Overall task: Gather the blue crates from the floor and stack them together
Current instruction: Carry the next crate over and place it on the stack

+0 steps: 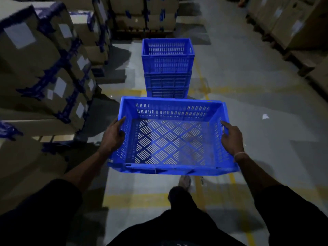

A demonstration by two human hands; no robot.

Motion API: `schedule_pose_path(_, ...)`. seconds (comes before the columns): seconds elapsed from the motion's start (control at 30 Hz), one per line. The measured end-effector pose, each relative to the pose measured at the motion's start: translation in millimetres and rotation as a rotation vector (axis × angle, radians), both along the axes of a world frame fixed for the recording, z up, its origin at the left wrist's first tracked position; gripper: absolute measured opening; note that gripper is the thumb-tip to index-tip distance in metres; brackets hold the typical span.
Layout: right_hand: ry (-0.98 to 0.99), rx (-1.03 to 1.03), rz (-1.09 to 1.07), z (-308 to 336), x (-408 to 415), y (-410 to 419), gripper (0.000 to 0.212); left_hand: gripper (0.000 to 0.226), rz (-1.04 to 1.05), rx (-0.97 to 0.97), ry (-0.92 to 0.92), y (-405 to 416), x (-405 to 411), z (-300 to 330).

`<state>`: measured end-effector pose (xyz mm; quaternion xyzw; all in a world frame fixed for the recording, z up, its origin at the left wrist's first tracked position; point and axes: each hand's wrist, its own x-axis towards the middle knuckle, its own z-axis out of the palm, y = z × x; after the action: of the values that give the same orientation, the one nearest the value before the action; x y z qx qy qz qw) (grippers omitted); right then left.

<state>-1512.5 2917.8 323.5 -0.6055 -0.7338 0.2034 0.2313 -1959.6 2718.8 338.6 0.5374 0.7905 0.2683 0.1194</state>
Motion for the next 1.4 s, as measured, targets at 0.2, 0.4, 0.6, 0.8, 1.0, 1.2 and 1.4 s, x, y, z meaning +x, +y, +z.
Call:
schedule_pose_path(0.2, 0.011, 0.005, 0.065, -7, -57, 164, 0.056, 0.06, 0.021, 0.006, -0.008, 153, -64, -18)
schedule_pose_path(0.4, 0.043, 0.008, 0.114, 34, -107, 326, 0.061, 0.06, 0.067, -0.007, 0.017, 306, -110, 16)
schedule_pose_path(0.6, 0.026, 0.01, 0.19, 82, -163, 468, 0.071, 0.081, 0.015, -0.043, -0.071, 437, -178, 49)
schedule_pose_path(0.8, -0.001, 0.0, 0.233, 90, -230, 603, 0.075, 0.067, 0.036, 0.008, -0.023, 568, -243, 62)
schedule_pose_path(1.0, -0.008, -0.03, 0.199, 70, -307, 737, 0.072, 0.066, 0.019, 0.04, 0.014, 695, -315, 53)
schedule_pose_path(1.2, -0.059, -0.027, 0.115, 54, -363, 825, 0.073, 0.064, 0.013, 0.029, 0.017, 790, -367, 51)
schedule_pose_path(1.4, -0.081, -0.036, 0.101, 50, -400, 885, 0.074, 0.065, 0.016, 0.023, 0.021, 852, -396, 48)
